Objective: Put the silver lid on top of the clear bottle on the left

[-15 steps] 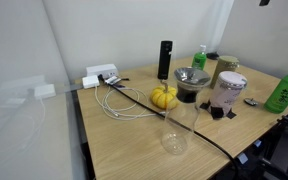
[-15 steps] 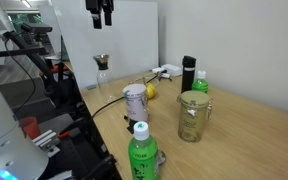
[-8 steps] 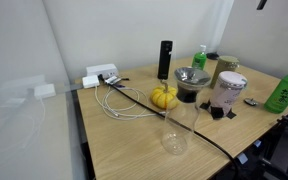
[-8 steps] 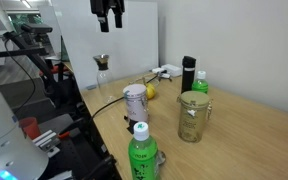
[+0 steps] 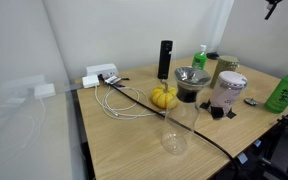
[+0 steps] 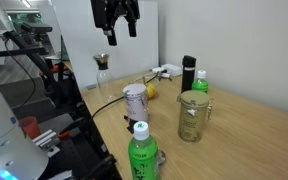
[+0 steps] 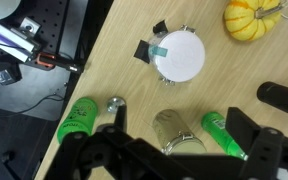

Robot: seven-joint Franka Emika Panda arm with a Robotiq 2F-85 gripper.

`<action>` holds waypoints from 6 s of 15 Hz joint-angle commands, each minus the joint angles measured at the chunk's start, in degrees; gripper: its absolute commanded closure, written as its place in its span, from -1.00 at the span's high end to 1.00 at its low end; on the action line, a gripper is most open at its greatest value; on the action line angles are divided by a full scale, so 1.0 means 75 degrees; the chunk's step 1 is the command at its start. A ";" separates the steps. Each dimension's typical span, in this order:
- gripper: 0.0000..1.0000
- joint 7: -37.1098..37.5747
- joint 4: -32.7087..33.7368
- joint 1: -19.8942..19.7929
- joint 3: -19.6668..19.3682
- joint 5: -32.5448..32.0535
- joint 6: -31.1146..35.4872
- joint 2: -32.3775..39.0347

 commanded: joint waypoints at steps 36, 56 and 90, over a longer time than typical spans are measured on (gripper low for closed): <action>1.00 0.5595 -0.0635 -0.1056 -0.0439 -0.1637 0.2742 0.3041; 1.00 0.7562 -0.0580 -0.0917 -0.1082 -0.1230 0.4662 0.4768; 1.00 0.6893 -0.0518 0.0330 -0.1967 0.1577 0.6142 0.7120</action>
